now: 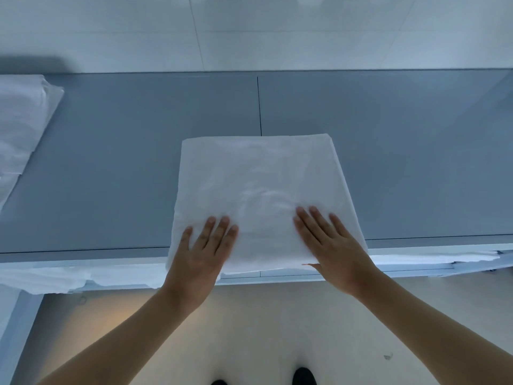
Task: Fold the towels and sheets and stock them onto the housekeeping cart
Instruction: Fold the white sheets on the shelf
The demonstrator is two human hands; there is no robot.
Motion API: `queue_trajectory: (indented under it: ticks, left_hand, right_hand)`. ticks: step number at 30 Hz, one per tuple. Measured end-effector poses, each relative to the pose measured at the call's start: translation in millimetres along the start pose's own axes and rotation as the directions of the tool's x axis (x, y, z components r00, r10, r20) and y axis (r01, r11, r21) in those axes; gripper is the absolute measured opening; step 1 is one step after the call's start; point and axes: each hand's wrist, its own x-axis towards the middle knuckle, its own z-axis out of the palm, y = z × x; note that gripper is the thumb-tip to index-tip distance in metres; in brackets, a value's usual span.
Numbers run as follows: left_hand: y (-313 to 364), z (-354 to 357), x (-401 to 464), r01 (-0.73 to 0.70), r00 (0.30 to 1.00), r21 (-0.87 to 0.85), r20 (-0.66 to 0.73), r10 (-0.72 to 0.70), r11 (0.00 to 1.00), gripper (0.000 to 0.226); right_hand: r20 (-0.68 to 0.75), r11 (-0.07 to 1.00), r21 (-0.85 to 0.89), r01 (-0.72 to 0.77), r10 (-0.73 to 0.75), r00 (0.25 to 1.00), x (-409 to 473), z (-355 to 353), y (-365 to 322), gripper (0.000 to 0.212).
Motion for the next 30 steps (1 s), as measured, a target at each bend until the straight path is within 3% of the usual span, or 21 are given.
queue_trajectory:
  ticks: [3, 5, 9, 14, 16, 19, 22, 24, 26, 28, 29, 30]
  left_hand:
    - [-8, -16, -1, -0.046, 0.999, -0.025, 0.017, 0.047, 0.999, 0.092]
    - [-18, -36, 5, -0.045, 0.997, -0.085, 0.062, 0.051, 0.995, 0.082]
    - [-46, -93, 44, 0.107, 0.990, -0.177, 0.110, -0.089, 0.978, 0.062]
    - [-101, -185, 141, 0.194, 0.949, -0.085, -0.238, -0.209, 0.977, 0.046]
    - [-116, -218, 168, 0.200, 0.893, -0.061, -0.400, -0.207, 0.978, 0.040]
    - [-121, -248, 179, 0.205, 0.751, -0.055, -0.632, -0.193, 0.977, 0.041]
    - [-108, -243, 162, 0.164, 0.653, -0.070, -0.740, -0.162, 0.984, 0.046]
    - [-92, -218, 140, 0.133, 0.681, -0.115, -0.711, -0.175, 0.984, 0.054]
    - [-70, -178, 111, 0.153, 0.801, -0.165, -0.556, -0.220, 0.974, 0.069]
    - [-38, -127, 77, 0.222, 0.922, -0.196, -0.275, -0.271, 0.955, 0.085]
    - [-21, -102, 60, 0.245, 0.956, -0.210, -0.113, -0.272, 0.947, 0.088]
    - [-5, -81, 43, 0.259, 0.966, -0.220, 0.041, -0.257, 0.940, 0.091]
  right_hand:
    - [-0.013, 1.000, 0.009, -0.002, 0.002, 1.000, -6, -16, -6, 0.104]
    - [-0.039, 1.000, 0.020, -0.015, 0.016, 0.999, -4, -34, -5, 0.086]
    - [-0.055, 0.984, -0.040, -0.175, 0.173, 0.983, 33, -109, 14, 0.043]
    - [-0.342, 0.955, -0.080, -0.285, 0.242, 0.908, 102, -221, 58, 0.038]
    - [-0.505, 0.949, -0.078, -0.306, 0.227, 0.833, 114, -259, 70, 0.039]
    - [-0.778, 0.955, -0.061, -0.290, 0.136, 0.613, 110, -293, 78, 0.044]
    - [-0.865, 0.975, -0.092, -0.203, 0.022, 0.501, 92, -285, 76, 0.043]
    - [-0.836, 0.990, -0.080, -0.117, -0.002, 0.549, 74, -253, 73, 0.051]
    - [-0.714, 0.997, -0.034, -0.069, 0.025, 0.699, 53, -202, 62, 0.067]
    - [-0.424, 0.996, 0.041, -0.082, 0.091, 0.901, 30, -142, 46, 0.084]
    - [-0.198, 0.991, 0.084, -0.103, 0.118, 0.973, 18, -114, 37, 0.089]
    - [0.018, 0.983, 0.134, -0.126, 0.124, 0.992, 6, -88, 30, 0.092]
